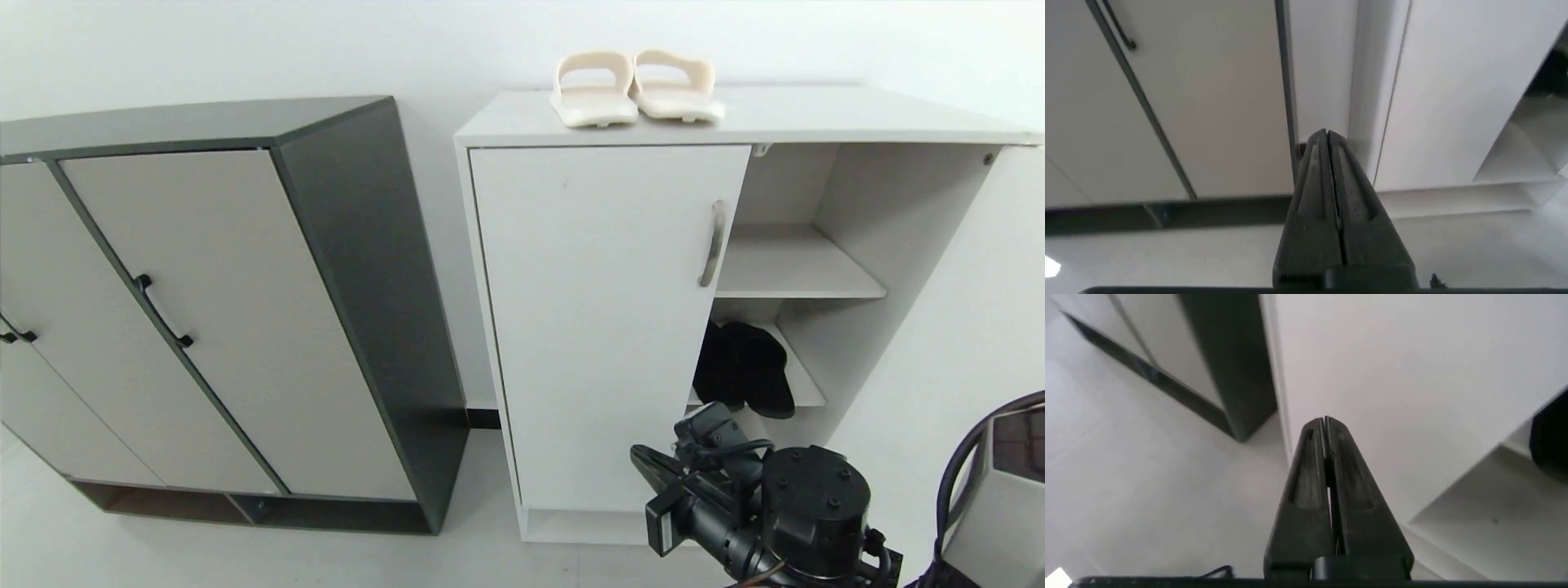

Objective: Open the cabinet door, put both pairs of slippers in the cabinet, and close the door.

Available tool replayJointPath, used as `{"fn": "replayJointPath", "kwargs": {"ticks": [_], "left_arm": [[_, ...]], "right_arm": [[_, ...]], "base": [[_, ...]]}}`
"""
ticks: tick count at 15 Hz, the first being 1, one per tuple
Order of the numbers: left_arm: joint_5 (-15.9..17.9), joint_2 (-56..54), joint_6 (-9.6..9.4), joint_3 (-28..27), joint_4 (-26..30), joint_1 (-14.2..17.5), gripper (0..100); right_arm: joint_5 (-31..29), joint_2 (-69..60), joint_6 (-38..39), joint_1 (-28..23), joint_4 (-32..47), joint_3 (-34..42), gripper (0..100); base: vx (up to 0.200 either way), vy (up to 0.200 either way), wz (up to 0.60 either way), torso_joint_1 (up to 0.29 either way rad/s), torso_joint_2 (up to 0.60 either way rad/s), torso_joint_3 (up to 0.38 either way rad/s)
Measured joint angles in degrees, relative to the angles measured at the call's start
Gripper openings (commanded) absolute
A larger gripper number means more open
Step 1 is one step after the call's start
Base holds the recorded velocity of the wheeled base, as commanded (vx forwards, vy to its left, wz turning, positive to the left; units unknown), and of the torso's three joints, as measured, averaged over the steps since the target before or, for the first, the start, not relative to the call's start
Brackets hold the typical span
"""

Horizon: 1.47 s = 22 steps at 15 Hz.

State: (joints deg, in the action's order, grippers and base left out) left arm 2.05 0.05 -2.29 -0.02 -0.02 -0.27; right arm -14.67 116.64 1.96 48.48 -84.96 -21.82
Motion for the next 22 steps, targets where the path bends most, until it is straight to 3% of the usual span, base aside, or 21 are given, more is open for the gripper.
{"fn": "replayJointPath", "kwargs": {"ticks": [22], "left_arm": [[-0.02,0.05,0.00,0.02,0.12,0.00,0]], "right_arm": [[0.05,1.19,-0.02,-0.02,-0.88,0.71,0]], "base": [[0.000,0.000,0.00,0.185,-0.50,-0.316]]}}
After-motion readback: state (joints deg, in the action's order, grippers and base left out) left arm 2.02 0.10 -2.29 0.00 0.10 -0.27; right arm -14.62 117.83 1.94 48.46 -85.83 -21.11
